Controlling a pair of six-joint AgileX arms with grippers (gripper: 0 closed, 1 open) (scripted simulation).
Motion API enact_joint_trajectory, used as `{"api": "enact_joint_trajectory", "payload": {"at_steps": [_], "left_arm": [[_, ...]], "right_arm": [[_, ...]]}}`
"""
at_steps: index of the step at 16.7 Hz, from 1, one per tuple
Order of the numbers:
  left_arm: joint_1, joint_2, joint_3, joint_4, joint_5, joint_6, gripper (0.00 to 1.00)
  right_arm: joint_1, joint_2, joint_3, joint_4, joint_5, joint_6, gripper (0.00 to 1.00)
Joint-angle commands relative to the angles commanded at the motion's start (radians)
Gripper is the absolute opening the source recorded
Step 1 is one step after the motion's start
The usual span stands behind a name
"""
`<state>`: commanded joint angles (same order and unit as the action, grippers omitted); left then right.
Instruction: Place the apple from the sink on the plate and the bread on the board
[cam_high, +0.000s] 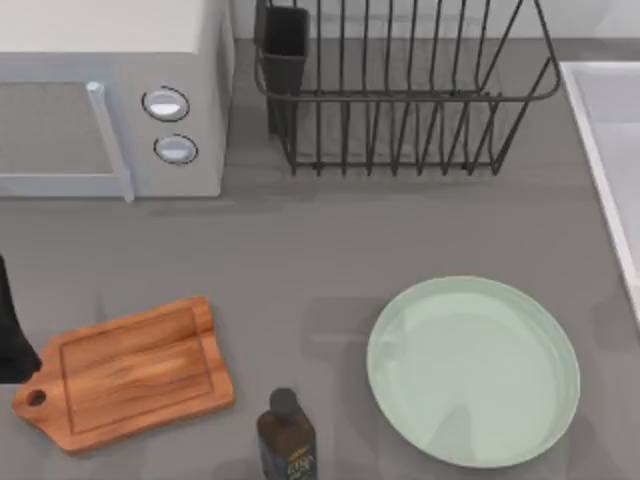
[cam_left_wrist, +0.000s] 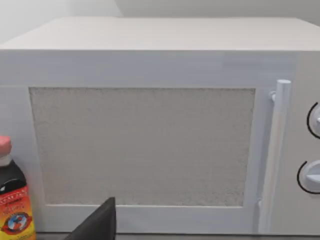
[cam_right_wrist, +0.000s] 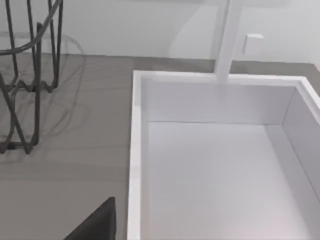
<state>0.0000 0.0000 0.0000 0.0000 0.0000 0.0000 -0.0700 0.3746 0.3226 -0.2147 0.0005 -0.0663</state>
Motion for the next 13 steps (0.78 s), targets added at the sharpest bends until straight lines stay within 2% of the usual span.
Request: {"api": "enact_joint_trajectory", "payload": {"at_steps": [13], "left_arm": [[0.0, 0.0, 0.0, 0.0, 0.0, 0.0, 1.0]], "right_arm": [[-0.212, 1.344, 0.989, -0.65, 0.001, -0.201, 1.0]]}}
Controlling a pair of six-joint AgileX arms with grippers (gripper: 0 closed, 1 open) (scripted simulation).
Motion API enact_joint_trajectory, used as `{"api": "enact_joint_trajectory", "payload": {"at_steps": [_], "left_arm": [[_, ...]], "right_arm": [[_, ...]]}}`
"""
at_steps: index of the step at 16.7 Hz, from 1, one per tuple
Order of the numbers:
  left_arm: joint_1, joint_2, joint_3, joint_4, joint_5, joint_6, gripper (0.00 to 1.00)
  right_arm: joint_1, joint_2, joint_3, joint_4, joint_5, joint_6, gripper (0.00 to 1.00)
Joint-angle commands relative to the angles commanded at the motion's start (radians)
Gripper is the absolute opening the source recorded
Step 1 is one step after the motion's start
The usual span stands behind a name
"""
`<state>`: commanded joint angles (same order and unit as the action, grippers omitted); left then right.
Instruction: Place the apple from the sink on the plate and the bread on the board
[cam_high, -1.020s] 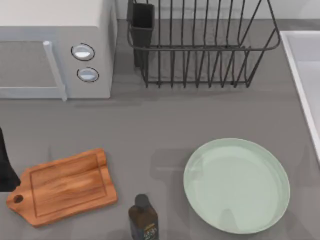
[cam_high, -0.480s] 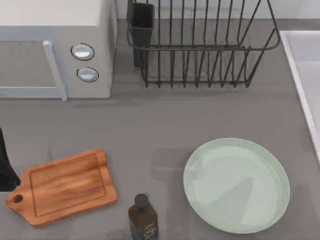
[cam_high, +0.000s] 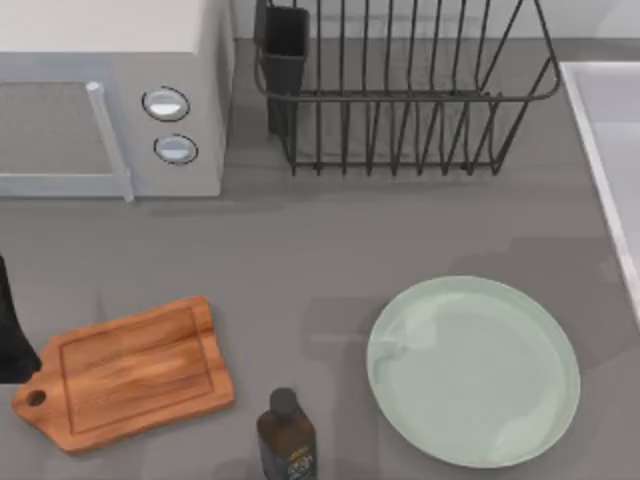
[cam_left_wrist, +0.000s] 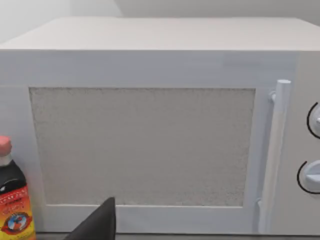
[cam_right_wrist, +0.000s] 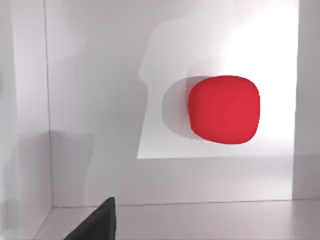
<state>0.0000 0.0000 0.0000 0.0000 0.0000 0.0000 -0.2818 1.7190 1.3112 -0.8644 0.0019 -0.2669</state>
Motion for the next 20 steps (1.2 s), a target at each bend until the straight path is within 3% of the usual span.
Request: {"api": "enact_joint_trajectory", "payload": {"at_steps": [6, 12, 16, 20], "left_arm": [[0.0, 0.0, 0.0, 0.0, 0.0, 0.0, 1.0], [0.0, 0.0, 0.0, 0.0, 0.0, 0.0, 1.0], [0.0, 0.0, 0.0, 0.0, 0.0, 0.0, 1.0], [0.0, 0.0, 0.0, 0.0, 0.0, 0.0, 1.0]], "right_arm": [[-0.057, 0.361, 0.268, -0.176, 0.0, -0.054, 1.0], [-0.064, 0.4, 0.298, -0.197, 0.0, -0.061, 1.0], [-0.059, 0.425, 0.277, -0.157, 0.001, -0.059, 1.0], [-0.061, 0.534, 0.209, 0.032, 0.002, -0.058, 1.0]]}}
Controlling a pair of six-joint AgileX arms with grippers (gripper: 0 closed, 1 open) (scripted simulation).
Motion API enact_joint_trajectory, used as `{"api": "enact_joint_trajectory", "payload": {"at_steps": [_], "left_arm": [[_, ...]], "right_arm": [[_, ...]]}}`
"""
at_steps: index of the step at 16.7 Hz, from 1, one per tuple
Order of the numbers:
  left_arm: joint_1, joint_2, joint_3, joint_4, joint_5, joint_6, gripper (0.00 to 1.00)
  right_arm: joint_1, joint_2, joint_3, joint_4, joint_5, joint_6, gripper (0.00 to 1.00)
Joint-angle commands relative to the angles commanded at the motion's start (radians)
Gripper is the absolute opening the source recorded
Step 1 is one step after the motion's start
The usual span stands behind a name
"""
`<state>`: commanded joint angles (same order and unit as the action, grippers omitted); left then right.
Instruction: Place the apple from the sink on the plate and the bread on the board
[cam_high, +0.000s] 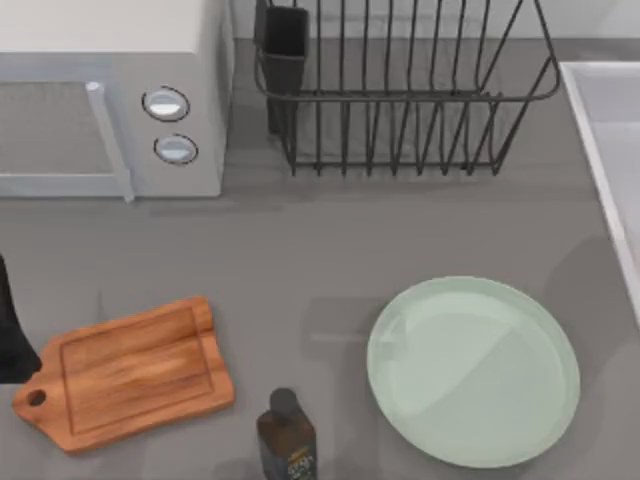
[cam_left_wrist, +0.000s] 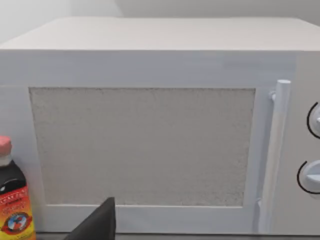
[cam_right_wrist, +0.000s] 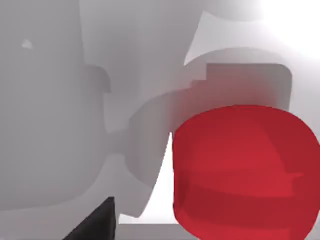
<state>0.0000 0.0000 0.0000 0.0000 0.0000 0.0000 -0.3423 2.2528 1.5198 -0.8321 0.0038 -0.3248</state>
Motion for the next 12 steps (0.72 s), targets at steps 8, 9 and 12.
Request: {"api": "enact_joint_trajectory", "payload": {"at_steps": [8, 9, 12], "left_arm": [[0.0, 0.0, 0.0, 0.0, 0.0, 0.0, 1.0], [0.0, 0.0, 0.0, 0.0, 0.0, 0.0, 1.0], [0.0, 0.0, 0.0, 0.0, 0.0, 0.0, 1.0]], "right_arm": [[-0.002, 0.159, -0.1, 0.253, 0.001, 0.002, 1.0], [-0.002, 0.159, -0.1, 0.253, 0.001, 0.002, 1.0], [-0.002, 0.159, -0.1, 0.253, 0.001, 0.002, 0.85]]}}
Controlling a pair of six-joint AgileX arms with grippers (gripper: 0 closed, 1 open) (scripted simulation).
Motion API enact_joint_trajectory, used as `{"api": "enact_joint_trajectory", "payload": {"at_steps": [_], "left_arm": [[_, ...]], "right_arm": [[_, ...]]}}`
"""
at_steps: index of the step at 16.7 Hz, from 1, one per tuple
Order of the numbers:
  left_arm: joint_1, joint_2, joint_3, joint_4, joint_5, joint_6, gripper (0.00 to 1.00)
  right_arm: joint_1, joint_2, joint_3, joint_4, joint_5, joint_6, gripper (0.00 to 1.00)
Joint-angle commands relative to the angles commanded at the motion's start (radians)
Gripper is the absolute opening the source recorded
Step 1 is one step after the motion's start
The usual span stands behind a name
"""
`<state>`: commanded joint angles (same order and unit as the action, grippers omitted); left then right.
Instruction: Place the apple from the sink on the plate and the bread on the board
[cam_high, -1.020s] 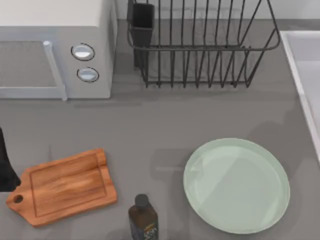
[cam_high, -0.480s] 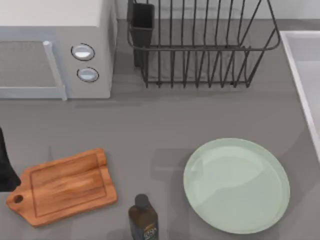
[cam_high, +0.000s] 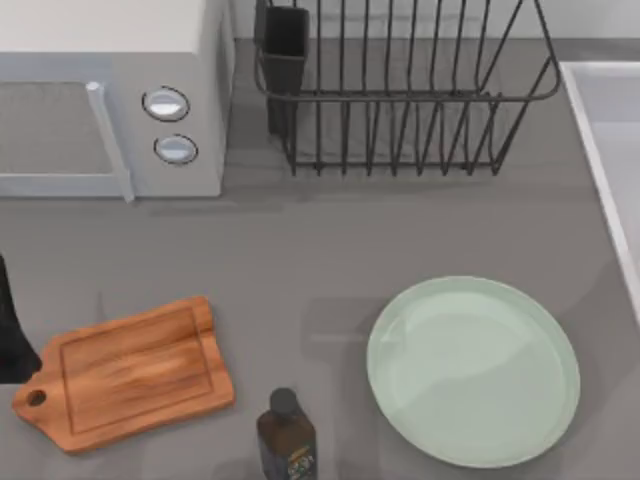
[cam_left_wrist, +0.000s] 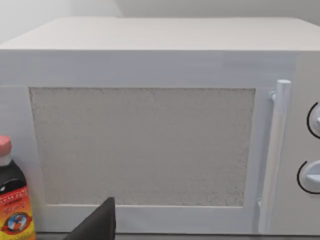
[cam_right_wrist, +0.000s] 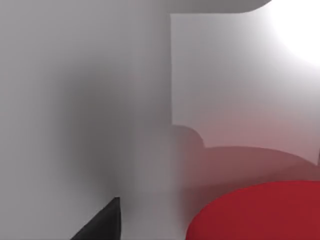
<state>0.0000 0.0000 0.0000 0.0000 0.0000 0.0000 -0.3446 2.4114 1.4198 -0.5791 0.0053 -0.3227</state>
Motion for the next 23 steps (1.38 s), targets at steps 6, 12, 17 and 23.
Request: {"api": "enact_joint_trajectory", "payload": {"at_steps": [6, 12, 17, 23], "left_arm": [[0.0, 0.0, 0.0, 0.0, 0.0, 0.0, 1.0], [0.0, 0.0, 0.0, 0.0, 0.0, 0.0, 1.0], [0.0, 0.0, 0.0, 0.0, 0.0, 0.0, 1.0], [0.0, 0.0, 0.0, 0.0, 0.0, 0.0, 1.0]], "right_arm": [[0.0, 0.0, 0.0, 0.0, 0.0, 0.0, 0.4], [0.0, 0.0, 0.0, 0.0, 0.0, 0.0, 0.0], [0.0, 0.0, 0.0, 0.0, 0.0, 0.0, 0.0], [0.002, -0.106, 0.041, -0.074, -0.018, 0.009, 0.0]]}}
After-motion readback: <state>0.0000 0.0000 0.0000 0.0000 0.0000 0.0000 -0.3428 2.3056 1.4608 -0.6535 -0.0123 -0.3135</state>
